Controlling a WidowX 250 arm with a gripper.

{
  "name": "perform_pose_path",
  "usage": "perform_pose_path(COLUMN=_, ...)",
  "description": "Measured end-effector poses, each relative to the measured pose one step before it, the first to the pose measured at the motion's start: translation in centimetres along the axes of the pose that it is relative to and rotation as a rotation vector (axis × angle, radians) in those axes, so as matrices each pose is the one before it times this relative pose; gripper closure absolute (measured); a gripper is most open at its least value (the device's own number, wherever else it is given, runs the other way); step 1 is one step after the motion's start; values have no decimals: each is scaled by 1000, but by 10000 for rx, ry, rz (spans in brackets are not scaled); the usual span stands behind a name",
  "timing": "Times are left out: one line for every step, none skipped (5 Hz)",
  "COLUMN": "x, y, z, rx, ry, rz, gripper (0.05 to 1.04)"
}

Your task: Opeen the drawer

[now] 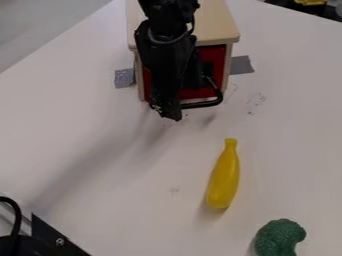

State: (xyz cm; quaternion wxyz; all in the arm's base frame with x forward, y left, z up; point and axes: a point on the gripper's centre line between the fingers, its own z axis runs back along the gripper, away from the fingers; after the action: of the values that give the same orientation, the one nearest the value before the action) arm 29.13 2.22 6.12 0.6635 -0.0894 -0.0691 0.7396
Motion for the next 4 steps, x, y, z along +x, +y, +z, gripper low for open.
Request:
perform_pose_path(x=573, y=201, z=-1010, rx=244, ry=-164, rz=152, gripper=83)
perform_pose_path(x=500, y=162, z=-875, rx=182, ry=-100, rz=61, gripper=83)
perform_pose_path(x=359, y=121, z=-979, rx=214, ry=-140, rz=19, gripper=83)
perform_pose_path(x=245, y=-169, z=-701, rx=107, ry=-50, rz=29, gripper=119)
